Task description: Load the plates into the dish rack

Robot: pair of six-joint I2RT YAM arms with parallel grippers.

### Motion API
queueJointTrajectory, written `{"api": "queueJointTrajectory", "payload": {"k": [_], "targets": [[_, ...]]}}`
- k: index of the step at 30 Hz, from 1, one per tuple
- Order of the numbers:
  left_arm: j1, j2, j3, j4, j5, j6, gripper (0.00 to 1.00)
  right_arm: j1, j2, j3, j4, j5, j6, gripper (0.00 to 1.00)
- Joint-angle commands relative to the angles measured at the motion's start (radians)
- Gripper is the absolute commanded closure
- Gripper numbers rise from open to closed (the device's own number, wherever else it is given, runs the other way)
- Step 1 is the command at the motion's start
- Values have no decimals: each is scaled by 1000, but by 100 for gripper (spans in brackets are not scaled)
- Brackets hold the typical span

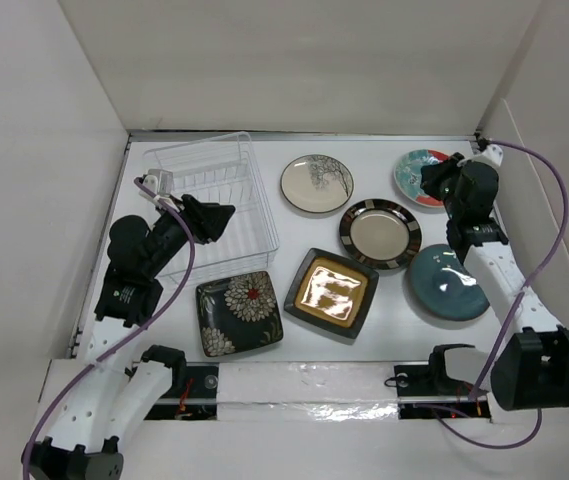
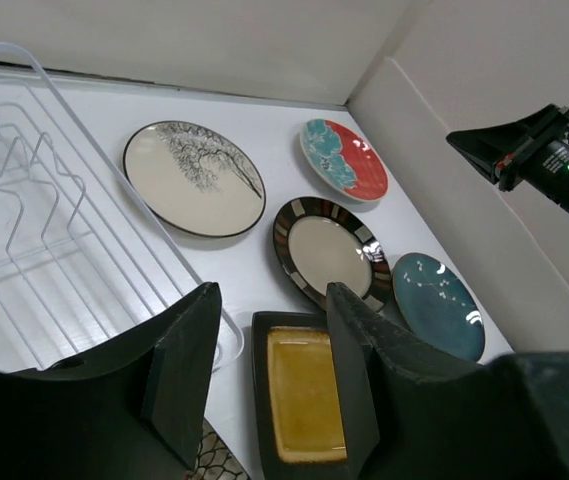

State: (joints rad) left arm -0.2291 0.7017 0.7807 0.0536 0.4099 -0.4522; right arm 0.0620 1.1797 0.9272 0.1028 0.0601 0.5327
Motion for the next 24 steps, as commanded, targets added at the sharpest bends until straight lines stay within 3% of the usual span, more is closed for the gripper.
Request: {"api": "queueJointTrajectory", "payload": {"k": [1, 4, 7, 8, 10, 11, 12, 13, 14, 17, 24], "targets": [[-10, 2, 32, -15, -39, 35, 57, -89, 29, -33, 101, -2, 98, 100], [-32, -1, 26, -23, -57, 43, 67, -129, 96, -37, 121, -29, 122, 100], [-68, -7, 45, -57, -107, 70, 89, -158, 170, -31, 149, 23, 136, 100], [-87, -25, 40, -78, -126, 76, 100, -189, 190, -16, 155, 11, 153, 100], [-96, -45, 35, -90, -176, 90, 100, -224, 250, -5, 184, -6, 174, 91], [-107, -56, 40, -101, -195, 96, 100, -238, 268, -4, 198, -16, 185, 71], [-116, -59, 40, -116, -215, 102, 100, -266, 285, -7, 218, -20, 209, 58], [-116, -64, 38, -132, -245, 107, 100, -275, 303, -7, 257, -26, 220, 35], [-116, -76, 14, -126, -255, 115, 95, -275, 345, -4, 273, -35, 231, 28], [-116, -79, -12, -101, -270, 127, 70, -298, 438, 45, 273, -57, 259, 22], [-116, -77, -12, -138, -321, 136, 64, -352, 555, 27, 310, -65, 389, 24]]}}
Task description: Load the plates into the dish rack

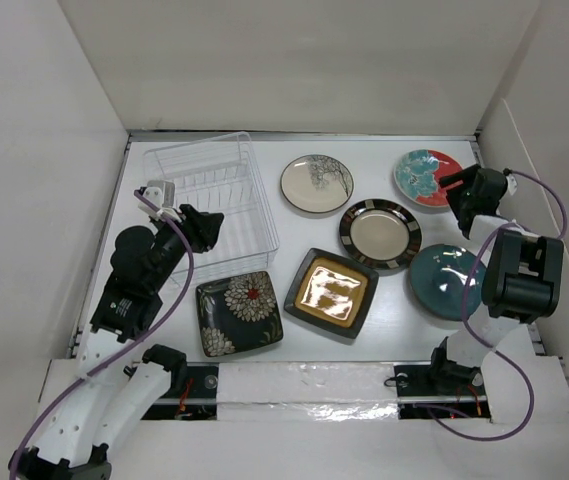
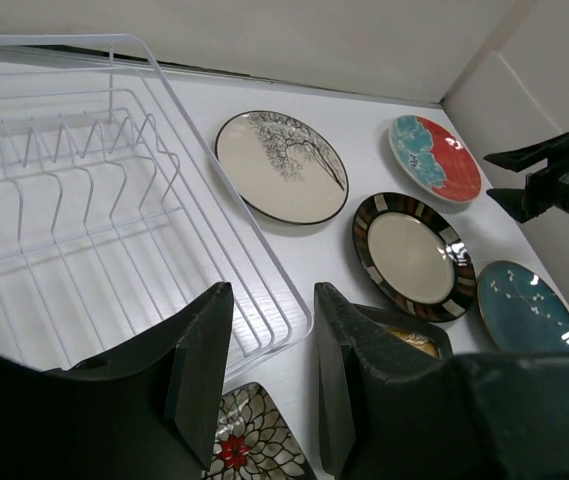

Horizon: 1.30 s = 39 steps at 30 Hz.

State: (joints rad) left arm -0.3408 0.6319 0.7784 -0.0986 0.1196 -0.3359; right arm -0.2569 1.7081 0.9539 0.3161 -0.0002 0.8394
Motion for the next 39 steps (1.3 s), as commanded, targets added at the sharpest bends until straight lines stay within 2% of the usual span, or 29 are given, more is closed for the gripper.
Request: {"api": "queueJointTrajectory", "payload": {"k": [1, 4, 12, 16, 17, 18, 22, 28, 29, 31, 32, 34, 39], "targets": [[-4, -11, -10, 14, -28, 20, 64, -48, 53, 6, 87, -15, 93, 24], [-4, -23, -11, 17, -31, 21, 64, -74, 142, 49, 77, -72, 139, 27], [-4, -23, -10, 19, -43, 23, 64, -84, 219, 65, 87, -55, 167, 30], [-4, -12, -7, 14, -37, 23, 64, -84, 258, 146, 19, -80, 167, 34], [-4, -14, -7, 16, -41, 23, 64, -94, 265, 155, 9, -89, 167, 41], [-4, -15, -2, 16, -49, 26, 64, -94, 269, 158, 11, -89, 171, 44], [-4, -37, 1, 10, -92, 34, 64, -94, 285, 186, -12, -90, 179, 50], [-4, -61, 5, 7, -110, 38, 64, -94, 334, 298, -143, -109, 191, 61], [-4, -64, 5, 7, -110, 40, 64, -94, 338, 298, -131, -118, 191, 70], [-4, -75, 2, 4, -110, 40, 64, -94, 331, 279, -109, -116, 191, 74], [-4, -78, 1, 4, -110, 40, 64, -94, 329, 275, -106, -119, 191, 79], [-4, -90, -4, 10, -109, 40, 64, -94, 329, 258, -95, -144, 191, 98], [-4, -90, -7, 8, -103, 37, 64, -104, 251, 103, 176, -190, 251, 100]]}}
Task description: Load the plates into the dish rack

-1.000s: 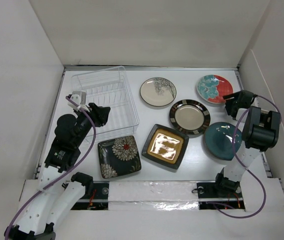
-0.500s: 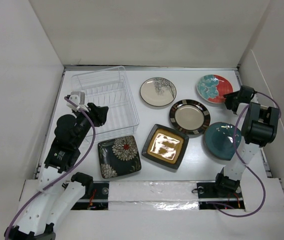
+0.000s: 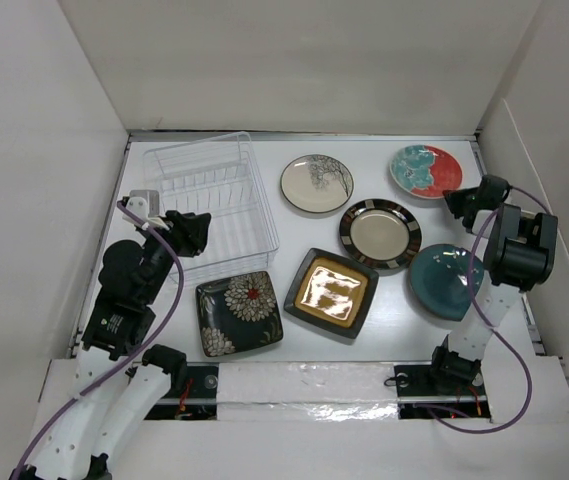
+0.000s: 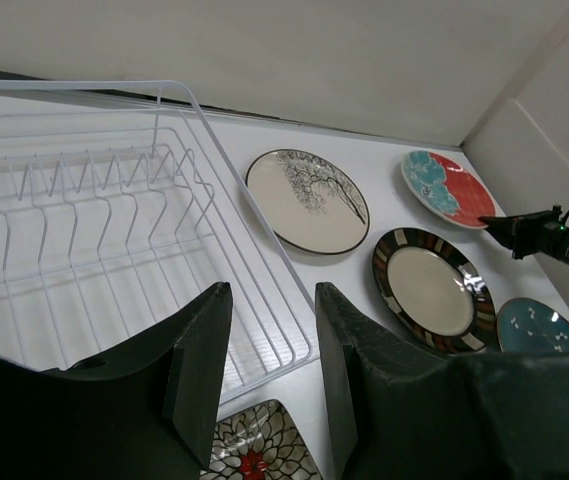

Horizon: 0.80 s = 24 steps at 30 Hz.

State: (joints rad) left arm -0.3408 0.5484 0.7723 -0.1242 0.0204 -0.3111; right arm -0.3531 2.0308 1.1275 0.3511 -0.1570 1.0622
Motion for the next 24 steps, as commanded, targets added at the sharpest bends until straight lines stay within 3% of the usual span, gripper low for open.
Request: {"api": "queueJointTrajectory", "payload": {"k": [1, 5, 16, 19, 24], "targets": [[-4, -7, -1, 38, -2, 12, 64, -7, -96, -98, 245, -39, 31, 100], [-4, 1, 1, 37, 7, 12, 64, 3, -231, -161, 371, -30, -5, 100], [-4, 8, -1, 37, 1, 10, 64, 193, -587, -80, 307, 152, -316, 100], [-4, 12, 1, 32, -10, 7, 64, 316, -635, -3, 214, 207, -447, 100], [5, 31, 13, -2, -97, -5, 64, 602, -595, 286, -73, 348, -635, 100]]}}
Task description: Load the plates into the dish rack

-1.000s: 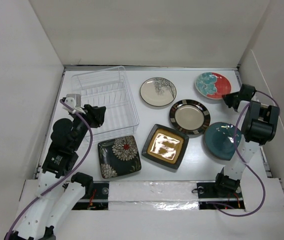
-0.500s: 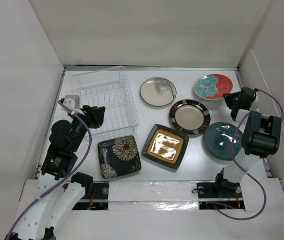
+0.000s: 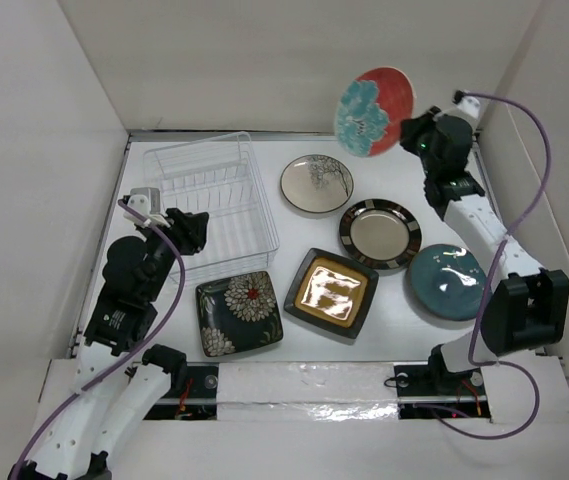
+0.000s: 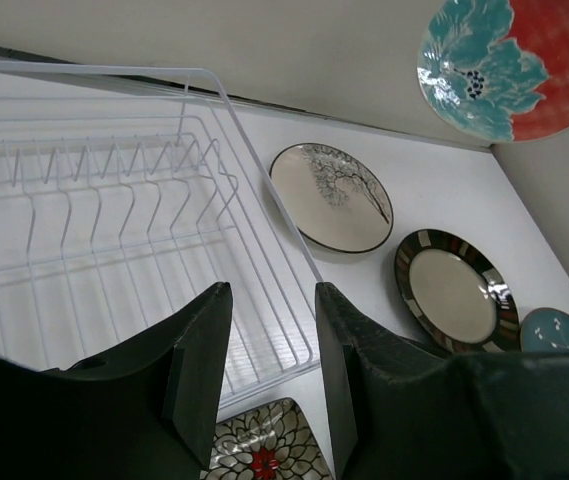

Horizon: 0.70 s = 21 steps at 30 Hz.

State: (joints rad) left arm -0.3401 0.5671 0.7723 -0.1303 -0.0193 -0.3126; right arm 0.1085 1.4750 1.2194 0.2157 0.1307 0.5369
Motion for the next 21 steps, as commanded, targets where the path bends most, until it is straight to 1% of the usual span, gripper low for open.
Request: {"api": "queueJointTrajectory", "payload": {"k": [1, 2, 3, 4, 5, 6, 7, 8, 9, 10, 11, 12, 13, 16, 18, 19, 20, 21], "targets": [[4, 13, 13, 0, -67, -9, 65, 179, 0, 240, 24, 78, -127, 100], [13, 11, 13, 3, -70, -14, 65, 213, 22, 288, -52, 98, -138, 100], [13, 10, 12, 3, -74, -19, 65, 279, 43, 377, -83, 150, -168, 100], [13, 11, 13, 3, -93, -34, 65, 311, 95, 428, -149, 185, -179, 100], [13, 13, 12, 1, -100, -40, 65, 345, 120, 475, -169, 220, -192, 100], [13, 16, 10, 1, -108, -51, 65, 376, 143, 559, -188, 295, -216, 100], [13, 19, 12, -3, -132, -63, 63, 434, 169, 606, -209, 326, -221, 100], [13, 20, 15, -6, -146, -95, 59, 462, 223, 649, -269, 351, -225, 100], [13, 28, 19, -8, -168, -108, 58, 511, 252, 723, -298, 412, -235, 100], [13, 30, 19, -11, -177, -117, 57, 529, 281, 761, -299, 438, -238, 100], [13, 30, 21, -12, -185, -124, 57, 549, 312, 802, -333, 457, -236, 100], [13, 28, 19, -14, -192, -137, 57, 566, 377, 848, -354, 502, -233, 100], [13, 25, 19, -11, -198, -138, 57, 586, 405, 914, -363, 533, -238, 100], [13, 27, 22, -14, -211, -138, 57, 646, 493, 988, -371, 621, -247, 100], [13, 28, 22, -17, -203, -137, 57, 686, 547, 1084, -377, 693, -265, 100], [13, 28, 21, -14, -196, -135, 57, 697, 605, 1123, -387, 719, -291, 100], [13, 27, 21, -14, -194, -137, 58, 707, 631, 1190, -394, 742, -311, 100], [4, 28, 24, -12, -194, -135, 58, 720, 655, 1218, -400, 780, -325, 100]]}}
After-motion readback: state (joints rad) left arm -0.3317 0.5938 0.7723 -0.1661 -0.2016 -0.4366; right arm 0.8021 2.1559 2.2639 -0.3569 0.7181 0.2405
